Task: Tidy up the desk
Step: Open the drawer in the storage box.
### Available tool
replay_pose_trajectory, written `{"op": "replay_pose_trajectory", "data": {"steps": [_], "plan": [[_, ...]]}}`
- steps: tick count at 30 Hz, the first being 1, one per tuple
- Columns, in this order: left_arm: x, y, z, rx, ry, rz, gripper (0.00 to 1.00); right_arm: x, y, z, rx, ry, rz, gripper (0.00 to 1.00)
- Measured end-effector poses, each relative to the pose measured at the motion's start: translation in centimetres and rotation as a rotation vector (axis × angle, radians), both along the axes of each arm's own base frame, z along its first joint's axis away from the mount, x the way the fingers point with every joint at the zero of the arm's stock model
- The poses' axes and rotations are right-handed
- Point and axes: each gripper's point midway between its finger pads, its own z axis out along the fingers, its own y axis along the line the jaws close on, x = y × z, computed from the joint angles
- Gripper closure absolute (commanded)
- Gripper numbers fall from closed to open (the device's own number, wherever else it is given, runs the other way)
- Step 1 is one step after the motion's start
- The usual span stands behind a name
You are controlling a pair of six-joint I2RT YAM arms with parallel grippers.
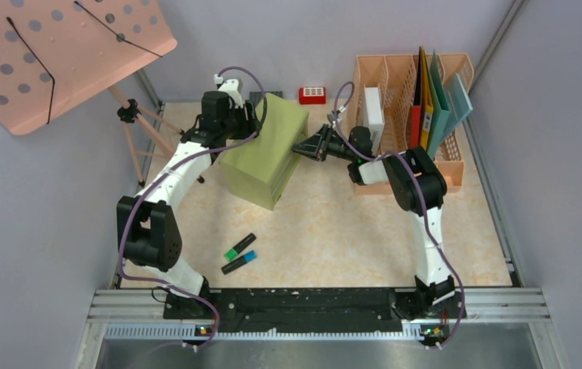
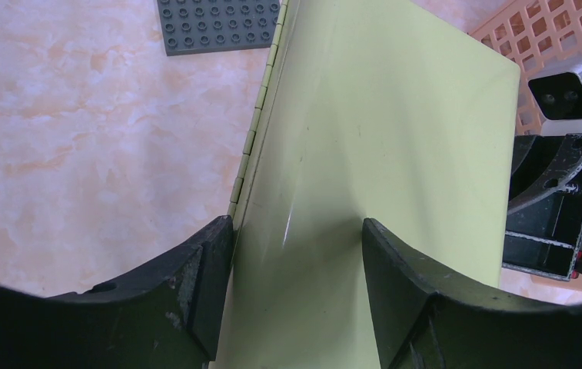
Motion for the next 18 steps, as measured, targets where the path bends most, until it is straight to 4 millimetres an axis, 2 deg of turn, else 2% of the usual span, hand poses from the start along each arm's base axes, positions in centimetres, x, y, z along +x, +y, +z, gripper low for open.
{"op": "replay_pose_trajectory", "data": {"steps": [18], "plan": [[0.01,0.00,0.01,0.000,0.000,0.000,1.00,-0.41,0.50,0.57,0.026,0.026,0.010,0.78]]}}
